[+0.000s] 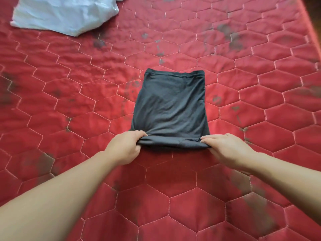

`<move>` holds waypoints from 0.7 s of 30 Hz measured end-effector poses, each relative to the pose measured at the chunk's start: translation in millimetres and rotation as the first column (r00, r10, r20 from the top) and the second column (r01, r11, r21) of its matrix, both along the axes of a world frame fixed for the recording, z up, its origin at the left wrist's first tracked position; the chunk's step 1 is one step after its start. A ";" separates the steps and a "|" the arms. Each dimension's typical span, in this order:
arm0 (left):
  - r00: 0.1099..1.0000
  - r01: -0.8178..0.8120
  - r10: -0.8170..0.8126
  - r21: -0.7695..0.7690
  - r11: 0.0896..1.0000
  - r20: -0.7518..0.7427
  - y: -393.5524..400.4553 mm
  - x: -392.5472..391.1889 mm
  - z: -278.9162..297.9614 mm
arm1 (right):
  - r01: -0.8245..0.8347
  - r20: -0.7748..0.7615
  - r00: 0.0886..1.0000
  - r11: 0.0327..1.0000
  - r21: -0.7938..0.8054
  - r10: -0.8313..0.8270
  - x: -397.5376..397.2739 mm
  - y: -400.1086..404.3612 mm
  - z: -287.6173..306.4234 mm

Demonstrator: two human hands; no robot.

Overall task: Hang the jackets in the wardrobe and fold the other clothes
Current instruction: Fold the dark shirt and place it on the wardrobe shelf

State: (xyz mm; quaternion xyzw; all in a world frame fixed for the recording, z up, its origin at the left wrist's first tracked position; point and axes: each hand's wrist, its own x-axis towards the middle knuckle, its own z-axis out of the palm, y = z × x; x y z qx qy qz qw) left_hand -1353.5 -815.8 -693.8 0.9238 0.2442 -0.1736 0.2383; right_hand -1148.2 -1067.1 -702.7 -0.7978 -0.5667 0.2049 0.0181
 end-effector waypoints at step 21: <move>0.740 -0.468 0.619 -0.863 0.192 -0.263 24.0 11.6 32.1 | 0.753 -0.853 0.254 0.646 -0.122 -0.457 19.9 31.0 27.7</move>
